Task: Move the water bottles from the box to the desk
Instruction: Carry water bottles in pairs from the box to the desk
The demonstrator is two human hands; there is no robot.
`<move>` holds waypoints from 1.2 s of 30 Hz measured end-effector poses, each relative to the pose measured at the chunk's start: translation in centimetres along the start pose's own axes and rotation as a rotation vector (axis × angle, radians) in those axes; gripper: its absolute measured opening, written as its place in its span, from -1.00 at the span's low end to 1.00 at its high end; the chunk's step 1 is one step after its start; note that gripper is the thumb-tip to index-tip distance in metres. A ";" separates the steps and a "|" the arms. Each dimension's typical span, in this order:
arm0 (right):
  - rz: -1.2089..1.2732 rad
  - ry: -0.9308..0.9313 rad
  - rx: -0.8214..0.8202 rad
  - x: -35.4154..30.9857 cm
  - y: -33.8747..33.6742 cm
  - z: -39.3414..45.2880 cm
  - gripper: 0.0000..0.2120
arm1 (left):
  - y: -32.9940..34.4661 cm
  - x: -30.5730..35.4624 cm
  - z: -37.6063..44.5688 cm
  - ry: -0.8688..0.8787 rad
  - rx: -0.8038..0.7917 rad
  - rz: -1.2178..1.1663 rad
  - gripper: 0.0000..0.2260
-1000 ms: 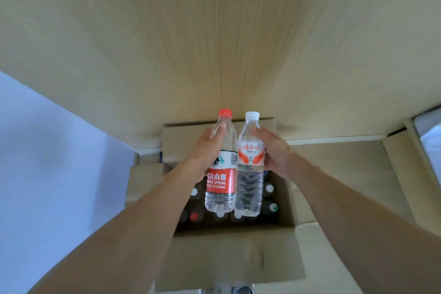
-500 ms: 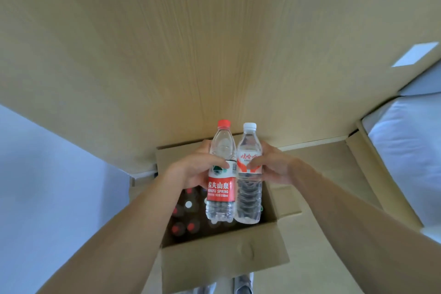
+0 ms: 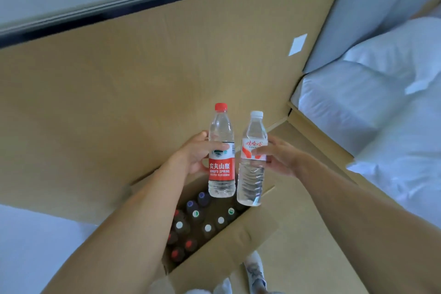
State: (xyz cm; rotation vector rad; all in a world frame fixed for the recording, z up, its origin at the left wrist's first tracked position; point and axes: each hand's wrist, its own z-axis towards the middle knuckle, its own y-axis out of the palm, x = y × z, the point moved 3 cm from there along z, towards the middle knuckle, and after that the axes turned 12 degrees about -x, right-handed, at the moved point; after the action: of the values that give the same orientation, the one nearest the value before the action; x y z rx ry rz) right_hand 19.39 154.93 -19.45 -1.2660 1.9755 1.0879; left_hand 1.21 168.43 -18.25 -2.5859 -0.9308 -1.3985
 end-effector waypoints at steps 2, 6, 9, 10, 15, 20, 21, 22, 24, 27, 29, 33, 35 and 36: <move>0.034 -0.039 0.060 0.6 -1.1 -2.9 -0.43 | 1.9 0.2 0.2 -0.002 -0.036 0.045 -0.54; 0.084 -0.074 0.151 2.6 -3.8 -9.0 -0.41 | 7.0 -0.1 0.7 -0.036 -0.152 0.131 -0.49; 0.129 -0.102 0.249 4.8 -6.0 -14.1 -0.50 | 12.0 -0.6 1.1 -0.056 -0.264 0.200 -0.45; 0.149 -0.122 0.277 5.6 -6.7 -16.0 -0.52 | 13.8 -0.7 1.2 -0.065 -0.288 0.232 -0.47; 0.258 -0.191 0.472 11.0 -10.2 -27.0 -0.57 | 25.0 -2.4 1.2 -0.102 -0.432 0.352 -0.54; 0.322 -0.241 0.642 17.0 -12.5 -39.2 -0.57 | 37.8 -5.8 0.2 -0.119 -0.583 0.484 -0.56; 0.342 -0.250 0.666 18.5 -12.8 -41.8 -0.58 | 40.5 -6.9 -0.3 -0.120 -0.609 0.503 -0.55; 0.361 -0.263 0.688 20.0 -13.2 -44.4 -0.59 | 43.2 -8.0 -0.8 -0.123 -0.634 0.521 -0.55; 0.407 -0.282 0.739 23.0 -13.8 -49.4 -0.63 | 48.6 -10.4 -1.9 -0.131 -0.693 0.555 -0.54; 0.474 -0.293 0.812 27.2 -14.4 -56.4 -0.65 | 56.2 -14.1 -3.5 -0.149 -0.782 0.614 -0.53; 0.503 -0.302 0.869 30.0 -14.6 -60.8 -0.63 | 61.0 -16.7 -4.8 -0.162 -0.851 0.657 -0.52; 0.628 -0.322 1.015 35.9 -14.3 -68.3 -0.62 | 69.7 -21.6 -7.4 -0.194 -0.978 0.735 -0.50; 0.704 -0.340 1.078 38.8 -13.8 -71.4 -0.65 | 73.4 -24.1 -8.9 -0.213 -1.035 0.770 -0.50; 0.742 -0.361 1.111 40.2 -13.6 -72.9 -0.67 | 75.2 -25.3 -9.6 -0.227 -1.065 0.789 -0.51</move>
State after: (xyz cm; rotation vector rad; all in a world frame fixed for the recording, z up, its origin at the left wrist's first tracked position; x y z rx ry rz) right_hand 13.85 70.79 -17.43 0.2398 2.2099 0.2676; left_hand 23.83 91.85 -15.37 -3.1369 1.1012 -1.5334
